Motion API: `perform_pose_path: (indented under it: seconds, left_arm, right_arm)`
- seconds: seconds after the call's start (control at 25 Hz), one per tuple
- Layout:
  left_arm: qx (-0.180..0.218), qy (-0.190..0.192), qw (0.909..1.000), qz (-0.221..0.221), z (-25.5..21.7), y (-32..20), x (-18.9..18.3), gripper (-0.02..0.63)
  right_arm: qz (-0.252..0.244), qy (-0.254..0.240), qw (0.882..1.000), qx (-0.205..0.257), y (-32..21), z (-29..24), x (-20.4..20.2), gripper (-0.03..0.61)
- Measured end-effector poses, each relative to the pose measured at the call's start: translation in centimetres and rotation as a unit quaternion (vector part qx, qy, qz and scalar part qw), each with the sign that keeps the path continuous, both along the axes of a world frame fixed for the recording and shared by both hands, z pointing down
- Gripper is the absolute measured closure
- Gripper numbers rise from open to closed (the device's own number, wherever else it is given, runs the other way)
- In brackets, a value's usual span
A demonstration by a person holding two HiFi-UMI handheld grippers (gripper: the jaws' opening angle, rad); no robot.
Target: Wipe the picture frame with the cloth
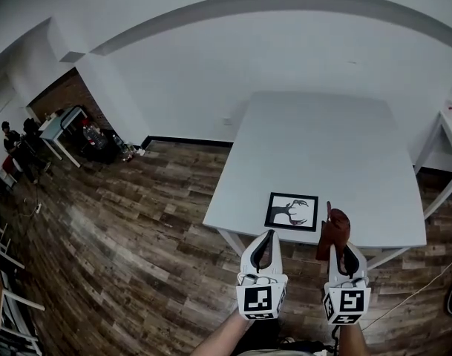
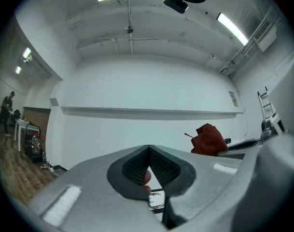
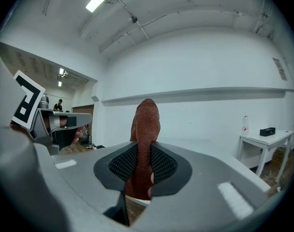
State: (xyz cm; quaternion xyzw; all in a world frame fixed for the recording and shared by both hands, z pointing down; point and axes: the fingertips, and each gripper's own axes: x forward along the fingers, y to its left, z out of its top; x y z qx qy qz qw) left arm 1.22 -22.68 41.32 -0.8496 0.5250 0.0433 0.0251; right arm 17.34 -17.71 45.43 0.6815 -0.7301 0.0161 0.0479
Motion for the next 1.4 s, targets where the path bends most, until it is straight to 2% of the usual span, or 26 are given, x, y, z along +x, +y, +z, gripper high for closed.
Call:
perform_pose_path:
  seconds: [0.4, 0.76, 1.0, 1.2, 1.28, 1.4]
  left_arm:
    - [-0.004, -0.003, 0.9996, 0.026, 0.7, -8.4, -1.9, 0.614]
    - [-0.019, -0.004, 0.9992, 0.035, 1.3, -11.3, -0.7, 0.614]
    - [-0.023, -0.003, 0.9994, 0.024, 2.1, -12.1, -0.2, 0.614]
    - [-0.031, -0.011, 0.9993, 0.016, 2.8, -12.1, -0.5, 0.614]
    - [-0.030, -0.012, 0.9994, 0.013, 2.9, -12.0, -0.8, 0.614]
    - [-0.028, -0.019, 0.9994, 0.009, 3.1, -11.7, -1.2, 0.614]
  right_arm:
    - [0.025, 0.001, 1.000, -0.019, -8.3, 0.4, -2.1, 0.482]
    - [0.034, -0.009, 0.999, -0.038, -11.1, 1.3, -0.8, 0.482]
    - [0.026, -0.013, 0.998, -0.055, -12.3, 2.8, -0.1, 0.482]
    - [0.005, -0.021, 0.994, -0.110, -14.6, 6.5, -0.8, 0.482]
    - [-0.012, -0.035, 0.987, -0.154, -16.2, 9.2, -1.9, 0.482]
    - [-0.034, -0.080, 0.972, -0.219, -19.0, 12.8, -4.1, 0.482]
